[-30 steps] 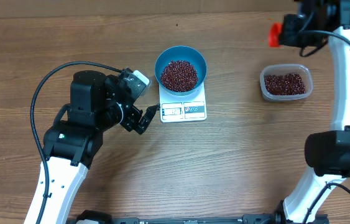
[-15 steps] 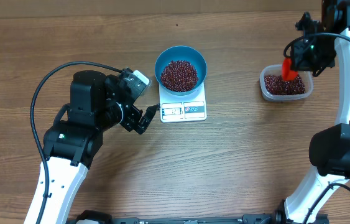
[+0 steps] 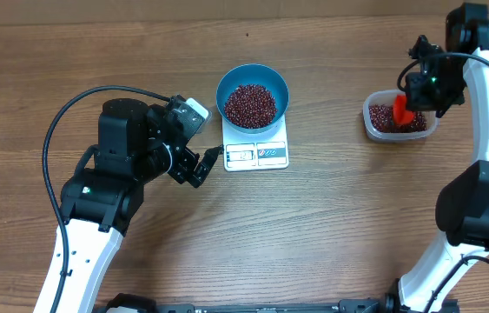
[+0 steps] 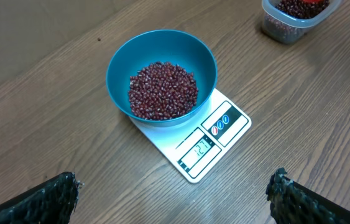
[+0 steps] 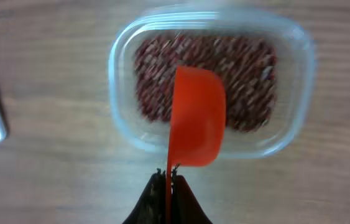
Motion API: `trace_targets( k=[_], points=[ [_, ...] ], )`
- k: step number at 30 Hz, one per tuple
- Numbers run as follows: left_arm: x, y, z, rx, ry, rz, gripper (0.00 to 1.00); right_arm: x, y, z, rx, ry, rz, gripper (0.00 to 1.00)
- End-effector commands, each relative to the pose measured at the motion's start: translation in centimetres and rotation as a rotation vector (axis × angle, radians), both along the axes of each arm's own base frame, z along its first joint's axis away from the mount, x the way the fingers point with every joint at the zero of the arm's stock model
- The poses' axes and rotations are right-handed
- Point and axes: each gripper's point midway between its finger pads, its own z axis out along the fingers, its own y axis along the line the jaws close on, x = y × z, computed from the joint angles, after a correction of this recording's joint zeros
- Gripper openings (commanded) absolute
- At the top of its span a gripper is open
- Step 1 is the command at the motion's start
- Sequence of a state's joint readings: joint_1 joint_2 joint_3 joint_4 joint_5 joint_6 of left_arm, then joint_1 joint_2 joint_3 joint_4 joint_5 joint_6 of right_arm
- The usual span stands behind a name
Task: Scoop item into bowl and weigh 150g on scale
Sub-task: 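Dip the red scoop into the beans and lift it full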
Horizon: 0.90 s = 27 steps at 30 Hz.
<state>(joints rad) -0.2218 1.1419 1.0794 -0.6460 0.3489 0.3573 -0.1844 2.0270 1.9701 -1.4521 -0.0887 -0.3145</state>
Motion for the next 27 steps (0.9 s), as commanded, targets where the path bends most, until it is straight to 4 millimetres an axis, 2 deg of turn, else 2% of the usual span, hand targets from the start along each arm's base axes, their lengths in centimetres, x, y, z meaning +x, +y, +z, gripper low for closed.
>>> trace_targets(
  k=[1, 5, 9, 14, 27],
  points=[
    [0.0, -0.1, 0.0, -0.017, 0.01, 0.003, 1.0, 0.7, -1.7, 0.5, -0.078, -0.048, -0.01, 0.04],
    [0.0, -0.1, 0.0, -0.017, 0.01, 0.003, 1.0, 1.1, -2.9, 0.0, -0.157, -0.056, 0.059, 0.04],
    [0.0, -0.1, 0.0, -0.017, 0.01, 0.003, 1.0, 1.0, -4.8, 0.0, -0.26, -0.045, 0.055, 0.04],
    [0.0, -0.1, 0.0, -0.017, 0.01, 0.003, 1.0, 0.6, -5.9, -0.9, -0.26, -0.026, 0.048, 0.04],
    [0.0, -0.1, 0.0, -0.017, 0.01, 0.003, 0.99, -1.5, -3.5, -5.2, -0.18, 0.065, 0.141, 0.04]
  ],
)
